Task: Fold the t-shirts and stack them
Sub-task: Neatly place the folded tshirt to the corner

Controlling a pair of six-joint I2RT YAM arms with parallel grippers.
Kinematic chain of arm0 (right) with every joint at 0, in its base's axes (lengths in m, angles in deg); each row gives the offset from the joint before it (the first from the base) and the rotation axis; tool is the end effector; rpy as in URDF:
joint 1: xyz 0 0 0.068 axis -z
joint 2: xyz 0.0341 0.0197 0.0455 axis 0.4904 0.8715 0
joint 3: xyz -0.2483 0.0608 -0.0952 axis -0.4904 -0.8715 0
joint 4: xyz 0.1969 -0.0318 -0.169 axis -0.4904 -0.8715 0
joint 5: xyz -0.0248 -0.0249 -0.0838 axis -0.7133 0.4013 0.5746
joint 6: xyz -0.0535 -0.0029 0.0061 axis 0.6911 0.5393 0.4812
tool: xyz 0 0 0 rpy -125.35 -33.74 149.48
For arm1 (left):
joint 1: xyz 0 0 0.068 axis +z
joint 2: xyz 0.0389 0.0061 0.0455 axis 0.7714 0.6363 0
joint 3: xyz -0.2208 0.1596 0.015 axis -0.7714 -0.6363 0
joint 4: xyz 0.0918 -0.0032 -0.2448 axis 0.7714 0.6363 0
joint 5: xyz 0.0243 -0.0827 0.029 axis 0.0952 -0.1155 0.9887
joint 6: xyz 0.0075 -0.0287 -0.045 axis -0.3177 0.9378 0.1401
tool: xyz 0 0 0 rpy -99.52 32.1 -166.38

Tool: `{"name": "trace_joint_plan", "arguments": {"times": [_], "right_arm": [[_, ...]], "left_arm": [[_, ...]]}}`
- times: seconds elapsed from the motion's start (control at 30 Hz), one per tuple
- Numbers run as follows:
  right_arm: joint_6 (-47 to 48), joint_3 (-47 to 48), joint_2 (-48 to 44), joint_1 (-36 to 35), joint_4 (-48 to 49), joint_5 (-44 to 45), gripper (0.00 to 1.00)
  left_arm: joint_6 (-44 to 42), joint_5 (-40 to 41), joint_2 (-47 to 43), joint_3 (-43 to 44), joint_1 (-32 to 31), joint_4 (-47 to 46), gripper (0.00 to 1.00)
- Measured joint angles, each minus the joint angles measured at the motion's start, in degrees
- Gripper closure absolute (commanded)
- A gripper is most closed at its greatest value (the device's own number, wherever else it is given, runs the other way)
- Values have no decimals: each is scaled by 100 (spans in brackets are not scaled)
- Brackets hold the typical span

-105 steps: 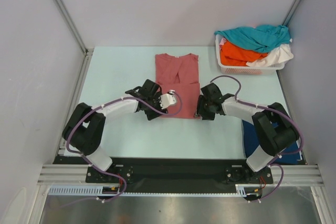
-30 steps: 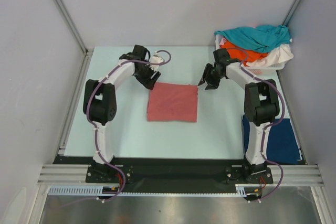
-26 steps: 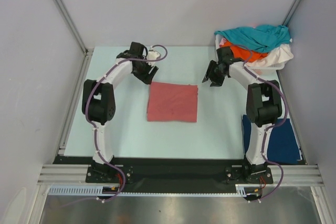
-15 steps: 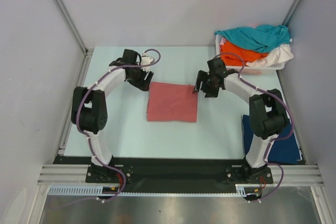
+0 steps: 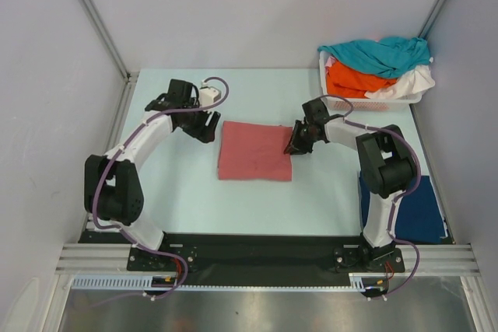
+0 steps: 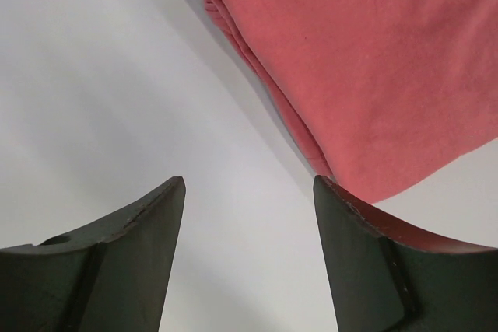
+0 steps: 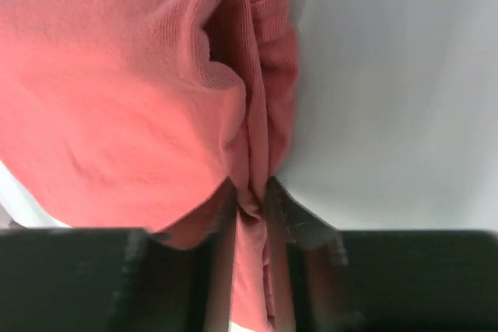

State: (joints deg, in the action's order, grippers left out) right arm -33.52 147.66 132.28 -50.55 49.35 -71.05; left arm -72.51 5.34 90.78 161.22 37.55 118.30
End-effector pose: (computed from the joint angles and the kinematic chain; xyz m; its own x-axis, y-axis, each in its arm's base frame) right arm 0.3635 0.1522 0.1525 -0.9393 0.2263 -0.2578 0.0735 0.8668 0.4932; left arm 0.3387 -0.0873 0.2620 -0.6620 0.4582 -0.5931 0.5913 0.8056 -0.0376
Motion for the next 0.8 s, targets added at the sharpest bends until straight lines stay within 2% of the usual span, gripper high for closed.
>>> {"name": "trace_joint_plan", "arguments": {"times": [0.03, 0.07, 0.3, 0.53, 0.8], "right_arm": [[-17, -35, 13, 13, 72, -52, 95], [-35, -74, 15, 39, 125, -105, 100], [310, -348, -247, 238, -15, -297, 100], [1469, -378, -988, 413, -1537, -66, 100], [2304, -289, -1128, 407, -3276, 975, 100]], "left_arm": [[0, 0, -44, -35, 0, 11, 27], [-2, 0, -85, -68, 2, 13, 27], [-7, 0, -337, -201, 13, 55, 27], [-39, 0, -673, -225, 22, 55, 27], [-109, -9, -852, -225, 22, 48, 27]]}}
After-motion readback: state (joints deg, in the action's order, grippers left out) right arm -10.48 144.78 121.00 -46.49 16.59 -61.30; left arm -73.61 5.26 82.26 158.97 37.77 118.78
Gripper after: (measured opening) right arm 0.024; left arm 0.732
